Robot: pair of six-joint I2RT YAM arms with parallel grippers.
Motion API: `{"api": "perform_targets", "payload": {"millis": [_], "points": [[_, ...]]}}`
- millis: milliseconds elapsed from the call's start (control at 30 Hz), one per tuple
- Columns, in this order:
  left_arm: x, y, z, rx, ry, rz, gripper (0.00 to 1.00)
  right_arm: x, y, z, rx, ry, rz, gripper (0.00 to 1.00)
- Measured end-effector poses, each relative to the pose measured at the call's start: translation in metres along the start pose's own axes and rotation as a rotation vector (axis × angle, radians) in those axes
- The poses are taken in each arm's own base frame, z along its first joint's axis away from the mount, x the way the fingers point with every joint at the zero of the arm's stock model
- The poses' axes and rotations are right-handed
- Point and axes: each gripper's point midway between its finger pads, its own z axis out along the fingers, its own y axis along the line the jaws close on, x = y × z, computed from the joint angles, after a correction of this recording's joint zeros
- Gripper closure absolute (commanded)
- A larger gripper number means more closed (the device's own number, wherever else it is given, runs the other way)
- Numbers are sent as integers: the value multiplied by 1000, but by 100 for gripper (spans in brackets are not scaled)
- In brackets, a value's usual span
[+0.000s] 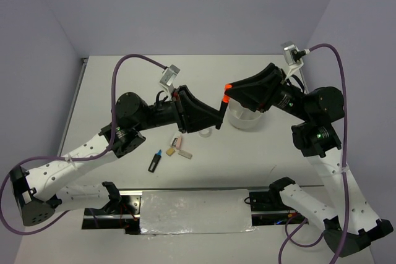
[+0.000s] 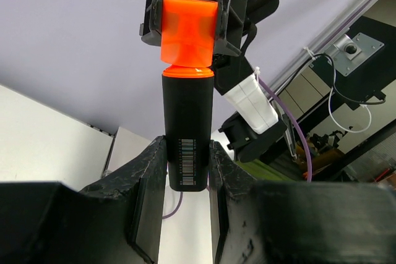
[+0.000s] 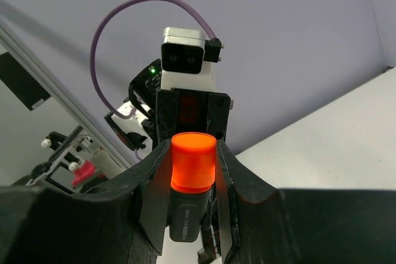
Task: Sort the stationery into containers
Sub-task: Close the pen cap on the pen.
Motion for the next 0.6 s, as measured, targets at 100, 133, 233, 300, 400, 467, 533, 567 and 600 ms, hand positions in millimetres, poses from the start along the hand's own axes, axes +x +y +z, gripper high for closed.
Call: {"api": "perform_targets", "payload": {"millis": [100,133,233,300,400,467,533,567,600], "points": [[1,2,1,-1,1,4,100,2,0,-1,-19,-14,14,62],[1,3,2,-1,1,8,100,3,0,-1,-27,-20,18,62],[1,5,6,7,2,14,100,5,-1,-1,-58,-44,39,60],[1,6,10,16,5,16,100,4,0,-1,-66,-54,44,59],[-2,5,15,35,-1,25,100,2,2,-2,-76,-61,38,56],[-6,2,17,46,-13,36,100,5,5,-3,-87,-45,38,55],[-11,-2,18,55,-23,48,100,7,7,-4,-96,-30,36,52],[-14,-4,19,59,-28,54,100,9,8,-5,-97,-23,31,52],[-16,-6,19,63,-32,64,100,10,8,-5,-96,-17,27,51]]}}
